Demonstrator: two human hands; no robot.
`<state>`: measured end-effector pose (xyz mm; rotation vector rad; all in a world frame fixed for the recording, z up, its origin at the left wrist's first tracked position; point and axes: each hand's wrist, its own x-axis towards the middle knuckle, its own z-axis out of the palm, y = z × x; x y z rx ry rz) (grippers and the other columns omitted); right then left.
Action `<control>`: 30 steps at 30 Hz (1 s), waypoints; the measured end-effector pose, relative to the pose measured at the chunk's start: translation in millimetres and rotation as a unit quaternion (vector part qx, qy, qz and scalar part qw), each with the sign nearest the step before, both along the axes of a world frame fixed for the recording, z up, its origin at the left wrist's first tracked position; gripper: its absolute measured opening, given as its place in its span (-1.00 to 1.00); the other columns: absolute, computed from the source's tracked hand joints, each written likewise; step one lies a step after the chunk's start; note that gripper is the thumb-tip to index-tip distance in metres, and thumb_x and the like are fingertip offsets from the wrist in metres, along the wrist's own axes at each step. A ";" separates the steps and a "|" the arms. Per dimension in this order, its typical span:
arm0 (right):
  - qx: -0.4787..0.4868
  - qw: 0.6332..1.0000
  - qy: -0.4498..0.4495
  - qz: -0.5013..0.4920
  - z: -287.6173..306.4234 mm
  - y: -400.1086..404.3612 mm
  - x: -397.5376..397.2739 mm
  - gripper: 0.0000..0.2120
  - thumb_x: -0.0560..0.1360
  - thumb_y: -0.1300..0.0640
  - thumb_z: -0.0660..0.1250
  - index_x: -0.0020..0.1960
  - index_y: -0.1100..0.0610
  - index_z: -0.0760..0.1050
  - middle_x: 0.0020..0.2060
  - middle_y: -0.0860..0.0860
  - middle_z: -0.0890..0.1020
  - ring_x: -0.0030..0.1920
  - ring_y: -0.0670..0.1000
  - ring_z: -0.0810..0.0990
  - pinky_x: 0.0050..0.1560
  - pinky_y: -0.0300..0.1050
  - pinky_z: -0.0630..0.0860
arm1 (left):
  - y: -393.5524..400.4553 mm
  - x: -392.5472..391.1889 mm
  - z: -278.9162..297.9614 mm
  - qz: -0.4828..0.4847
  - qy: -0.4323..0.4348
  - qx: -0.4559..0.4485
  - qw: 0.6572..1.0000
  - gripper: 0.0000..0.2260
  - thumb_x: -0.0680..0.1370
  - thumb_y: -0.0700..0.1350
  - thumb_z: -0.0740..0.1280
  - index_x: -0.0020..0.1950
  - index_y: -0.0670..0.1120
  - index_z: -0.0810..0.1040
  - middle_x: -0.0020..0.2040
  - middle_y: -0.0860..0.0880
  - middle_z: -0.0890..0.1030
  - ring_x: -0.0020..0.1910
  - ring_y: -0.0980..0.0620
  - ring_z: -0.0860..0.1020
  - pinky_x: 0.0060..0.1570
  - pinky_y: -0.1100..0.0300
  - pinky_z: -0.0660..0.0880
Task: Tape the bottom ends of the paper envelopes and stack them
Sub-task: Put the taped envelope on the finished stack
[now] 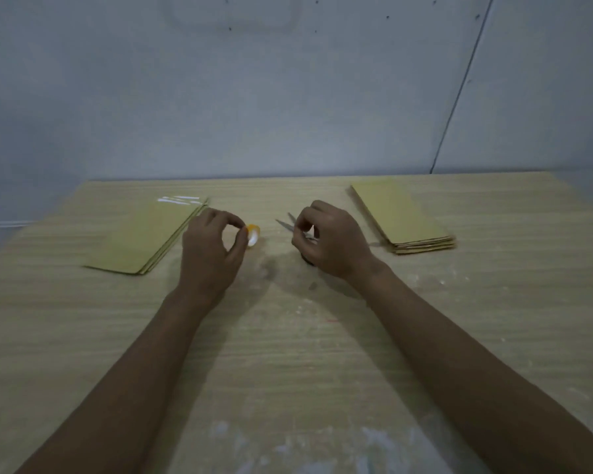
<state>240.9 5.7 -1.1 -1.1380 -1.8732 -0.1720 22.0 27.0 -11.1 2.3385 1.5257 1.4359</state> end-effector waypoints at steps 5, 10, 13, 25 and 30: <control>-0.016 0.997 -0.043 0.056 -3.4 -14.7 -33.9 -0.89 0.41 0.09 0.29 -0.23 0.11 0.52 -0.34 -0.04 0.55 -0.37 -0.10 0.37 -0.37 -0.11 0.44 | 0.6 -49.8 -6.4 0.177 0.045 -0.111 0.977 -0.76 0.46 -0.09 0.46 0.11 -0.06 0.60 0.15 -0.16 0.53 0.17 -0.25 0.49 0.15 -0.12 0.36; -0.081 0.988 -0.087 0.101 -8.9 -28.2 -69.5 -0.87 0.41 0.03 0.29 -0.21 0.07 0.54 -0.35 -0.04 0.61 -0.34 0.06 0.55 -0.34 -0.06 0.46 | 4.0 -85.2 -10.9 0.248 0.038 -0.199 0.947 -0.59 0.50 -0.06 0.40 0.33 -0.08 0.48 0.36 -0.13 0.44 0.39 -0.16 0.37 0.39 -0.21 0.15; -0.092 0.984 -0.102 0.112 -11.4 -29.8 -86.7 -0.91 0.42 0.08 0.34 -0.21 0.08 0.56 -0.35 -0.05 0.62 -0.35 0.06 0.55 -0.34 -0.01 0.50 | 4.2 -92.3 -10.9 0.267 0.025 -0.269 0.925 -0.55 0.54 -0.01 0.36 0.41 -0.04 0.41 0.42 -0.13 0.39 0.38 -0.19 0.39 0.37 -0.19 0.17; -0.302 0.932 0.096 0.175 -10.7 -14.7 -144.6 -0.82 0.56 0.15 0.32 0.16 0.09 0.56 -0.16 0.01 0.64 -0.30 -0.07 0.57 -0.30 -0.31 0.41 | -6.4 -98.5 6.4 0.282 -0.099 -0.154 0.942 -0.87 0.56 -0.08 0.32 0.09 -0.02 0.59 -0.01 -0.05 0.71 0.16 -0.13 0.57 0.22 -0.02 0.27; -0.396 0.859 0.280 0.161 -6.4 3.5 -176.6 -0.64 0.62 0.12 0.17 0.36 -0.14 0.47 -0.16 -0.03 0.58 -0.27 0.02 0.60 -0.36 -0.15 0.52 | -10.7 -97.2 10.1 0.219 -0.153 -0.099 0.959 -0.92 0.52 -0.07 0.37 0.00 0.03 0.58 -0.30 0.11 0.59 -0.03 -0.06 0.63 0.25 -0.03 0.35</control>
